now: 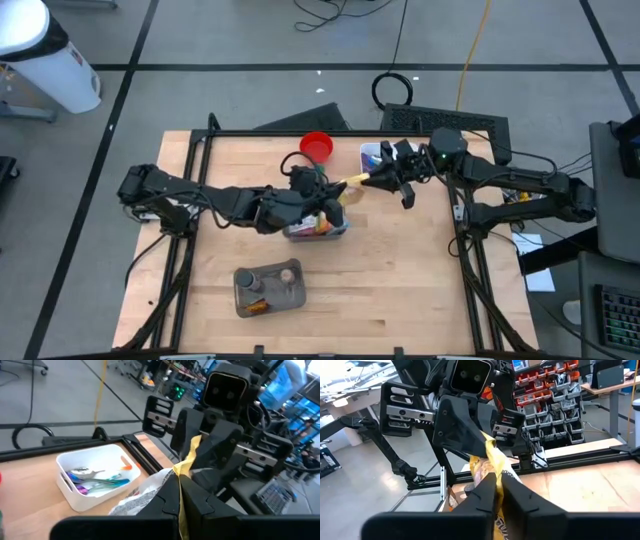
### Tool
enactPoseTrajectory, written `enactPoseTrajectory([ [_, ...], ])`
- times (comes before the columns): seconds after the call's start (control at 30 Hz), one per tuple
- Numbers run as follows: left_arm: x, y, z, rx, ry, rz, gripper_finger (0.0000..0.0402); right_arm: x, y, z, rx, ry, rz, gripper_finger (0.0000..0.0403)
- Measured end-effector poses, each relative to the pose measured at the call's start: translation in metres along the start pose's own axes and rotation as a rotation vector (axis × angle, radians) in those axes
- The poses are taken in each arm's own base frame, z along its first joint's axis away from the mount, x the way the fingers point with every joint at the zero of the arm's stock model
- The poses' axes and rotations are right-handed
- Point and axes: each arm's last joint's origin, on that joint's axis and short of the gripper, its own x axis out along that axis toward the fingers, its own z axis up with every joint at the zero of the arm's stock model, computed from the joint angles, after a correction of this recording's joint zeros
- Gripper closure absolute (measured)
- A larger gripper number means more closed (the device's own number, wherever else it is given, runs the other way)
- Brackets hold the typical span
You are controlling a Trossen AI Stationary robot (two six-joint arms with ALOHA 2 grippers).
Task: Pick & Place Food Item
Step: Put the yellow noodle pack into the top black bin
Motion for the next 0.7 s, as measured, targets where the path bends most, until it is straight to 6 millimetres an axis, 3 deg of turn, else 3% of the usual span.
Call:
enactPoseTrajectory([
  [0.37, 0.017, 0.009, 0.01, 0.088, 0.174, -0.228, 0.0358, 0.0, 0.002, 0.0, 0.023, 0.009, 0.055, 0.0402],
  [0.7, 0.029, 0.02, 0.036, 0.068, 0.273, -0.387, 0.0249, -0.001, 0.004, 0.001, 0.086, 0.027, 0.106, 0.0403],
])
